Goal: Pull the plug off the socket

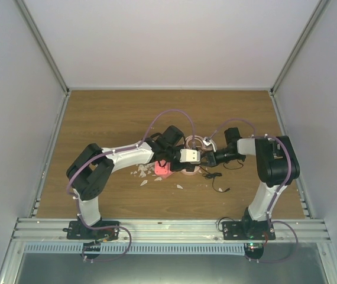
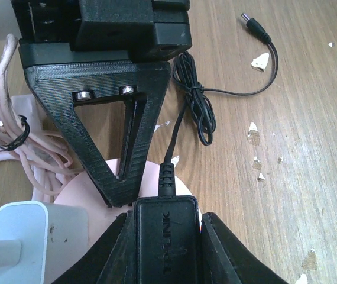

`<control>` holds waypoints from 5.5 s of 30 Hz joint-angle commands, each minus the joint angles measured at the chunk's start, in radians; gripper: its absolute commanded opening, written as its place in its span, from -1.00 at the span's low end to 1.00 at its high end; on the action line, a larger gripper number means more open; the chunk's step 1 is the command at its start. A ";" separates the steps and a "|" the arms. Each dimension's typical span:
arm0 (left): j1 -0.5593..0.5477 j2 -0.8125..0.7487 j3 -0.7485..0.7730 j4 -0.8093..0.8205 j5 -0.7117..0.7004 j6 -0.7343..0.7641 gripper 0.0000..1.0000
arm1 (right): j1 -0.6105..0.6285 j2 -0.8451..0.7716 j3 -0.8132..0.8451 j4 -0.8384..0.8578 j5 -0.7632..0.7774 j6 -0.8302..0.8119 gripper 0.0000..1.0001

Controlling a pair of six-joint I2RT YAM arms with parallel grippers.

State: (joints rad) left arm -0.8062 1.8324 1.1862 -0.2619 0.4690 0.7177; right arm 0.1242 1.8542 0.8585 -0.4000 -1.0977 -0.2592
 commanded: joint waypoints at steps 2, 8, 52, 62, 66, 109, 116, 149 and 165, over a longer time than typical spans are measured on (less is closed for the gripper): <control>-0.005 0.030 0.052 -0.007 0.034 -0.018 -0.57 | 0.006 0.049 0.010 -0.004 0.100 0.015 -0.99; -0.005 0.020 0.055 -0.007 0.034 -0.023 -0.69 | 0.007 0.049 0.014 -0.004 0.119 0.023 -0.99; 0.098 -0.108 -0.038 -0.062 -0.099 0.024 -0.85 | 0.177 0.090 0.126 -0.039 0.146 0.012 -0.99; 0.099 -0.078 0.039 -0.146 0.004 -0.016 -0.84 | 0.173 0.148 0.100 -0.016 0.175 0.023 -0.99; 0.097 -0.103 0.016 -0.111 -0.001 0.007 -0.84 | 0.174 0.156 0.100 -0.021 0.197 0.024 -0.99; 0.111 -0.081 0.136 -0.238 0.058 0.052 -0.82 | 0.173 0.197 0.107 -0.048 0.244 0.016 -0.99; 0.121 -0.080 0.149 -0.287 0.121 0.060 -0.82 | 0.174 0.195 0.105 -0.049 0.251 0.014 -0.99; 0.060 -0.174 0.070 -0.217 0.022 0.130 -0.85 | 0.173 0.202 0.103 -0.057 0.289 0.009 -0.99; 0.116 -0.091 0.200 -0.298 0.138 0.052 -0.87 | 0.174 0.215 0.102 -0.059 0.322 0.008 -0.99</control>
State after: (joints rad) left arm -0.7044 1.7767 1.2758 -0.6220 0.4503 0.8116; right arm 0.2974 1.9781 1.0122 -0.3981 -1.1168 -0.2317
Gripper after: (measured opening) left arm 0.268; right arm 0.007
